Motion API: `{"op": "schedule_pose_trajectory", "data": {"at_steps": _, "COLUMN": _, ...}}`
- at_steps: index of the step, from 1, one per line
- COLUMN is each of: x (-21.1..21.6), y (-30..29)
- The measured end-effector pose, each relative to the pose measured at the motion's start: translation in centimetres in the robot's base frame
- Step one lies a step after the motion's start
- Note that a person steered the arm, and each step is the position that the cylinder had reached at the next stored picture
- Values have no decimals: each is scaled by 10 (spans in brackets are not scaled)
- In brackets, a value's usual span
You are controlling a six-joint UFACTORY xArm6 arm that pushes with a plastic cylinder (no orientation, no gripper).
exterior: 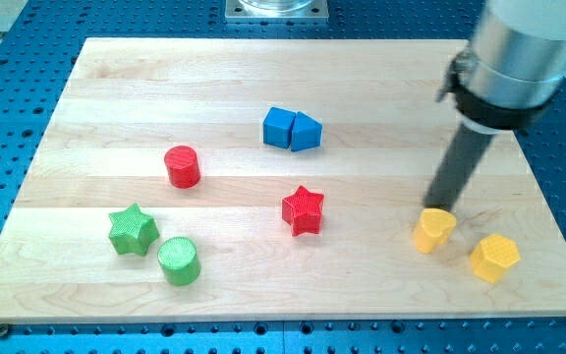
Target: Drag the red star towards the top right corner
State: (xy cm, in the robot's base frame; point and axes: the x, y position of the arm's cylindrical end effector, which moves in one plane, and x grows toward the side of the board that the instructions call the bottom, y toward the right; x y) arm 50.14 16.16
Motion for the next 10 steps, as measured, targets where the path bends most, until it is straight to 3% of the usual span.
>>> {"op": "schedule_pose_trajectory", "data": {"at_steps": 2, "x": 47, "y": -5}}
{"op": "schedule_pose_trajectory", "data": {"at_steps": 4, "x": 53, "y": -73}}
{"op": "schedule_pose_trajectory", "data": {"at_steps": 7, "x": 51, "y": -79}}
{"op": "schedule_pose_trajectory", "data": {"at_steps": 10, "x": 13, "y": -160}}
